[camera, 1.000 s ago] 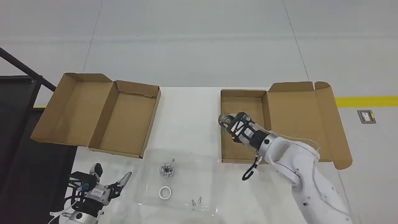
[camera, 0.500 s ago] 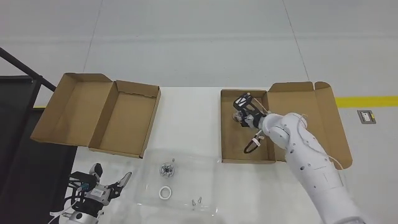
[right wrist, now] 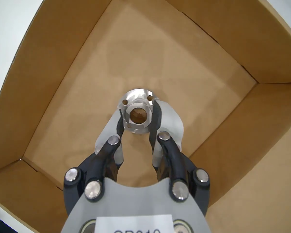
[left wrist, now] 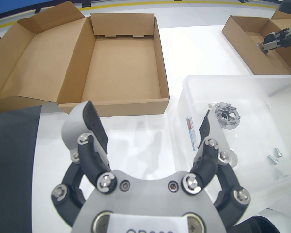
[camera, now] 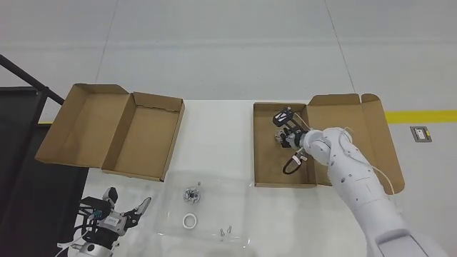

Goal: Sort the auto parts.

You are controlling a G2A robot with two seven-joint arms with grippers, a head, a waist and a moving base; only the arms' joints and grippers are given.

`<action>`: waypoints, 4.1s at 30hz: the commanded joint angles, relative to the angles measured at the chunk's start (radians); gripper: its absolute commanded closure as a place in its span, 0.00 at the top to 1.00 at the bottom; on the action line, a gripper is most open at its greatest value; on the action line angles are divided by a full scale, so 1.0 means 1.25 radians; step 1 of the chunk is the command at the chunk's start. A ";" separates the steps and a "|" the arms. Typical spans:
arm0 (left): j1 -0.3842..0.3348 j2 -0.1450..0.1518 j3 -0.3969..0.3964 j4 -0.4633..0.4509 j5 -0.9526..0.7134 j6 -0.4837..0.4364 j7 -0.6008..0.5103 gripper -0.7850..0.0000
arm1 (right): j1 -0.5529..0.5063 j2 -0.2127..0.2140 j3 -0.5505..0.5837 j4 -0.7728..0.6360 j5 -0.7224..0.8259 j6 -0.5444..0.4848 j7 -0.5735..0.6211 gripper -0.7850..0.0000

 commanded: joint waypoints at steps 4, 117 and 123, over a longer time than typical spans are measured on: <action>0.000 0.000 0.000 0.000 0.000 0.000 0.000 1.00 | -0.017 0.011 0.017 -0.007 0.000 -0.028 -0.067 0.93; 0.000 0.000 0.000 0.000 0.000 0.000 0.000 1.00 | -0.209 -0.167 -0.421 -0.482 0.142 0.091 0.693 0.27; 0.000 0.000 0.000 0.000 0.000 0.000 0.000 1.00 | -0.198 -0.179 -0.429 -0.448 0.156 0.082 0.687 0.27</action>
